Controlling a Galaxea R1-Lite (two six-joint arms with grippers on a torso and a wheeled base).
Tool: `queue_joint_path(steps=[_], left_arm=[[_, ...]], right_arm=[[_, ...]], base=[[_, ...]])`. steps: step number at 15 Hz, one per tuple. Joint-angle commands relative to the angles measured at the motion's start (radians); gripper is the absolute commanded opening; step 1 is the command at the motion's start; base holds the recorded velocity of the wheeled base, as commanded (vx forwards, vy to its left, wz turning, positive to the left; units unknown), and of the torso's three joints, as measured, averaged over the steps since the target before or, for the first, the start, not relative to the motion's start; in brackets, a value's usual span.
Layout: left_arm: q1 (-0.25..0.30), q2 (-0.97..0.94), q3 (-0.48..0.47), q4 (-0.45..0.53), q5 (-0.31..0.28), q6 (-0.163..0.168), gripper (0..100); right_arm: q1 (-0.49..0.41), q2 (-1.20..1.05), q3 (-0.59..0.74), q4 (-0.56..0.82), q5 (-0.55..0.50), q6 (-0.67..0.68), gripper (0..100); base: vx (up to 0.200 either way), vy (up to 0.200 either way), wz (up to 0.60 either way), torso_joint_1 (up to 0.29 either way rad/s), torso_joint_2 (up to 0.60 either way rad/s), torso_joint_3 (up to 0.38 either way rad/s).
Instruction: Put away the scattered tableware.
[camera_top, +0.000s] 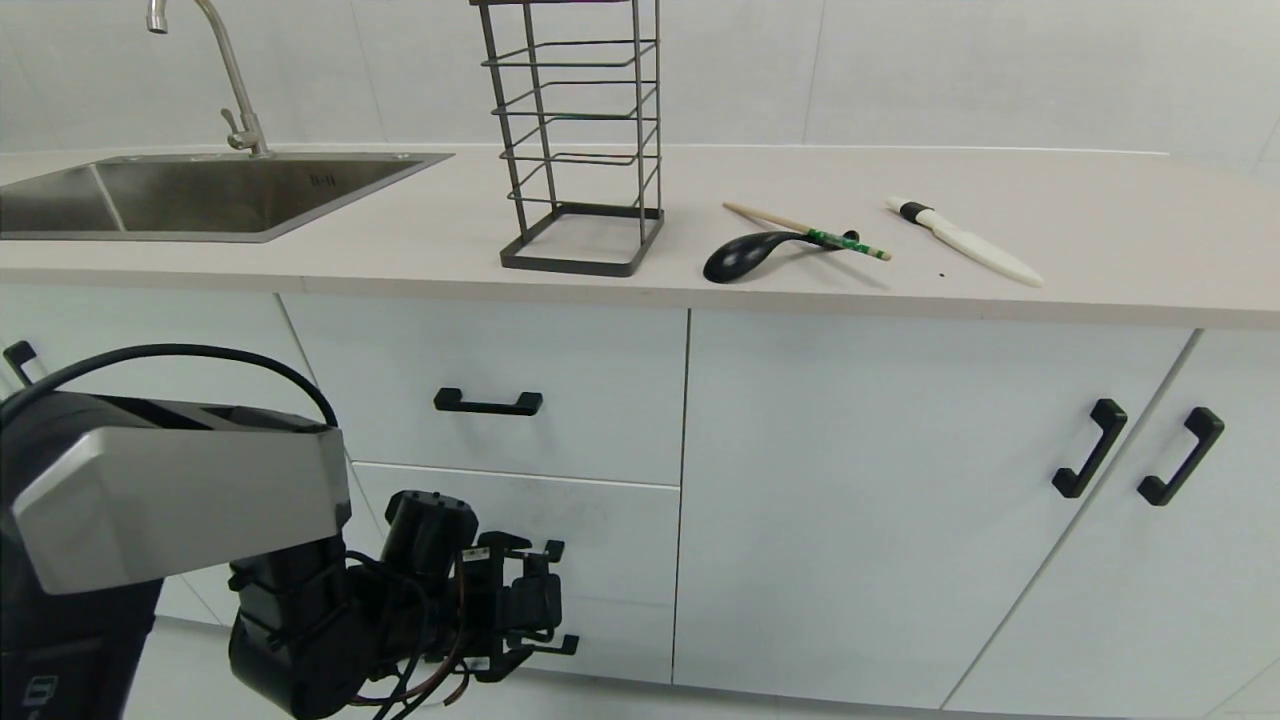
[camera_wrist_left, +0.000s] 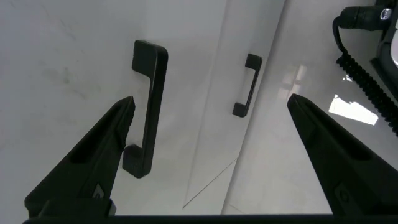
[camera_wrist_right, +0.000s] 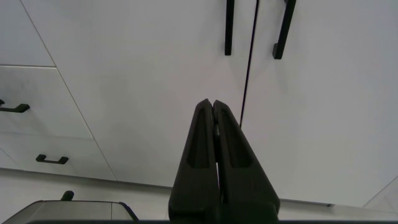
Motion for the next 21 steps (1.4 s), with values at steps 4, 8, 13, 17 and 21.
queue_joint_path(steps=[4, 8, 13, 17, 21], left_arm=[[0.019, 0.056, -0.052, -0.002, 0.000, 0.001, 100], [0.019, 0.086, -0.072, 0.000, 0.000, 0.001, 100], [0.025, 0.098, -0.052, 0.004, 0.000, 0.001, 100], [0.025, 0.098, -0.011, 0.000, 0.000, 0.001, 100], [0.025, 0.093, -0.006, -0.002, 0.000, 0.001, 100]], right_arm=[[0.000, 0.002, 0.000, 0.000, 0.001, 0.000, 0], [0.000, 0.002, 0.000, 0.000, 0.001, 0.000, 0], [0.000, 0.002, 0.000, 0.000, 0.001, 0.000, 0], [0.000, 0.002, 0.000, 0.000, 0.001, 0.000, 0], [0.000, 0.002, 0.000, -0.001, -0.001, 0.000, 0]], base=[[0.000, 0.000, 0.00, 0.000, 0.00, 0.000], [0.000, 0.000, 0.00, 0.000, 0.00, 0.000], [0.000, 0.000, 0.00, 0.000, 0.00, 0.000], [0.000, 0.000, 0.00, 0.000, 0.00, 0.000], [0.000, 0.000, 0.00, 0.000, 0.00, 0.000]])
